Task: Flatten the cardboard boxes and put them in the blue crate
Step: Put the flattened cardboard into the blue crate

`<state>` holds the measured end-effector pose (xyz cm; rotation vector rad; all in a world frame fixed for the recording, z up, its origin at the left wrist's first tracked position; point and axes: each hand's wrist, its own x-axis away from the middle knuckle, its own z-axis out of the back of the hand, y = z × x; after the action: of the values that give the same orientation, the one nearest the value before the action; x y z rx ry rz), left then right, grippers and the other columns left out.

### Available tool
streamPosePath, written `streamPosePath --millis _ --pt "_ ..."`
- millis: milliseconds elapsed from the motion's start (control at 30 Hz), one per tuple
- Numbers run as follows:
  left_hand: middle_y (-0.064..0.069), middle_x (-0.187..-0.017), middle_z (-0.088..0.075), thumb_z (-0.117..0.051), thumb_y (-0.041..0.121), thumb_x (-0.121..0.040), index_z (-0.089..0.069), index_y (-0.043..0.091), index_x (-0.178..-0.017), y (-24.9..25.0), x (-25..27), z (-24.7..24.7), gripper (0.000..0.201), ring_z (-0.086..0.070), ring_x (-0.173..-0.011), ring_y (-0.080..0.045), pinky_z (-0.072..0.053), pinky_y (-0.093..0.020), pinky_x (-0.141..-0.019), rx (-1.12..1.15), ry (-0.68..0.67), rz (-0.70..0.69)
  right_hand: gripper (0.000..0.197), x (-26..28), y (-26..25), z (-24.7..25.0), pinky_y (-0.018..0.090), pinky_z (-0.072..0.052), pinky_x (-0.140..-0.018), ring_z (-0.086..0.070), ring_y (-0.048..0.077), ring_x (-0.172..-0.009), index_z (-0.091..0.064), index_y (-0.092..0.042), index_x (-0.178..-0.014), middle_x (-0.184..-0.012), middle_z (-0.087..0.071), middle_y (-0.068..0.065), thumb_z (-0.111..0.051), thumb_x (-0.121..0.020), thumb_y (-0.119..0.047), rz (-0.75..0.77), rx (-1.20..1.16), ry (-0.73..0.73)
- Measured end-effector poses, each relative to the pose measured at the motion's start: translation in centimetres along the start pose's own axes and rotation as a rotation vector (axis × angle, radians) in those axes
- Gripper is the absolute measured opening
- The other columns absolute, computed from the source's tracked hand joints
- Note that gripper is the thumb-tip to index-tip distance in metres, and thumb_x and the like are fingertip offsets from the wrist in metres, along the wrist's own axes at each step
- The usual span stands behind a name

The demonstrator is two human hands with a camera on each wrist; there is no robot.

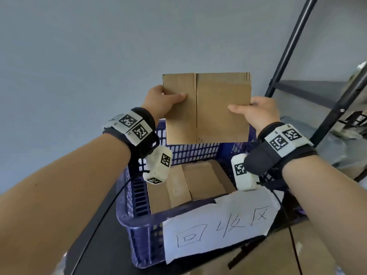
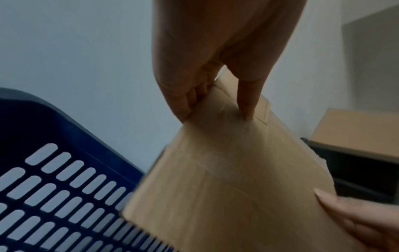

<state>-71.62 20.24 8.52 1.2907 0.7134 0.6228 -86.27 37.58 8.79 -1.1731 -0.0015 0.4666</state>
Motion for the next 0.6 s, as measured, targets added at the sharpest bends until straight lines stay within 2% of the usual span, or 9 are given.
streamPosePath --millis 33,100,133,200,233,300,400,500,600 --pt "-0.005 -0.124 -0.058 -0.075 0.03 -0.079 -0.045 0.012 -0.13 -0.4 -0.8 -1.0 0.061 -0.058 -0.109 -0.022 -0.051 -0.041 -0.094 -0.028 0.02 0.01 0.061 -1.9 0.8 0.2 0.044 -0.056 -0.085 -0.069 0.026 -0.086 -0.067 0.001 -0.093 -0.096 -0.072 0.013 -0.087 -0.053 -0.041 -0.001 0.043 -0.032" --pt "-0.005 -0.126 -0.053 -0.076 0.03 -0.078 -0.039 0.016 -0.133 -1.6 -2.1 -2.2 0.067 -0.056 -0.109 -0.022 -0.053 -0.039 -0.088 -0.135 0.061 0.012 0.056 -5.0 1.8 0.0 0.037 -0.053 -0.084 -0.067 0.026 -0.084 -0.065 0.001 -0.088 -0.102 -0.07 0.018 -0.087 -0.056 -0.04 -0.006 0.155 -0.155" --pt "-0.005 -0.126 -0.051 -0.075 0.031 -0.079 -0.038 0.018 -0.134 -2.3 -2.7 -2.5 0.068 -0.055 -0.109 -0.022 -0.053 -0.04 -0.087 -0.21 0.064 0.01 0.05 -6.2 2.2 -0.3 0.035 -0.053 -0.083 -0.066 0.023 -0.084 -0.065 -0.002 -0.088 -0.103 -0.07 0.015 -0.086 -0.06 -0.038 -0.012 0.214 -0.241" --pt "-0.003 -0.122 -0.049 -0.073 0.034 -0.08 -0.038 0.017 -0.135 -3.8 -3.7 -2.8 0.067 -0.053 -0.103 -0.021 -0.054 -0.039 -0.084 -0.345 0.037 0.057 0.037 -8.1 3.1 -1.5 0.029 -0.051 -0.07 -0.061 0.015 -0.077 -0.062 -0.012 -0.089 -0.098 -0.067 0.004 -0.083 -0.068 -0.034 -0.019 0.328 -0.412" --pt "-0.003 -0.119 -0.05 -0.073 0.035 -0.08 -0.04 0.015 -0.133 -4.6 -4.3 -2.8 0.065 -0.054 -0.099 -0.02 -0.055 -0.039 -0.082 -0.384 0.012 0.113 0.035 -8.8 3.5 -2.3 0.027 -0.05 -0.064 -0.059 0.013 -0.072 -0.061 -0.014 -0.093 -0.096 -0.065 0.002 -0.082 -0.071 -0.032 -0.014 0.386 -0.48" --pt "-0.003 -0.11 -0.054 -0.073 0.036 -0.08 -0.045 0.012 -0.123 -6.4 -5.4 -2.7 0.057 -0.058 -0.087 -0.018 -0.058 -0.035 -0.072 -0.426 -0.051 0.236 0.037 -10.0 4.8 -4.1 0.029 -0.051 -0.063 -0.06 0.015 -0.069 -0.06 -0.013 -0.099 -0.094 -0.065 0.004 -0.08 -0.073 -0.031 -0.016 0.492 -0.586" --pt "-0.003 -0.097 -0.057 -0.073 0.038 -0.079 -0.047 0.014 -0.113 -9.6 -6.8 -3.1 0.049 -0.061 -0.078 -0.016 -0.057 -0.029 -0.058 -0.52 -0.179 0.422 0.036 -11.0 7.4 -6.7 0.029 -0.051 -0.06 -0.061 0.015 -0.068 -0.057 -0.011 -0.098 -0.089 -0.064 0.006 -0.079 -0.075 -0.028 -0.116 0.64 -0.757" --pt "-0.008 -0.094 -0.059 -0.073 0.041 -0.078 -0.046 0.012 -0.119 -13.6 -7.4 -4.3 0.057 -0.063 -0.076 -0.02 -0.059 -0.033 -0.065 -0.597 -0.312 0.609 0.052 -11.4 11.0 -9.1 0.032 -0.052 -0.06 -0.062 0.018 -0.065 -0.054 -0.004 -0.114 -0.101 -0.065 0.011 -0.08 -0.075 -0.024 -0.254 0.749 -0.879" --pt "-0.012 -0.099 -0.06 -0.072 0.043 -0.079 -0.043 0.01 -0.128 -17.7 -7.3 -5.5 0.065 -0.064 -0.073 -0.02 -0.059 -0.034 -0.069 -0.642 -0.397 0.719 0.059 -11.4 14.4 -11.0 0.024 -0.049 -0.046 -0.061 0.018 -0.058 -0.053 0.0 -0.121 -0.096 -0.063 0.012 -0.081 -0.074 -0.021 -0.342 0.819 -0.948"
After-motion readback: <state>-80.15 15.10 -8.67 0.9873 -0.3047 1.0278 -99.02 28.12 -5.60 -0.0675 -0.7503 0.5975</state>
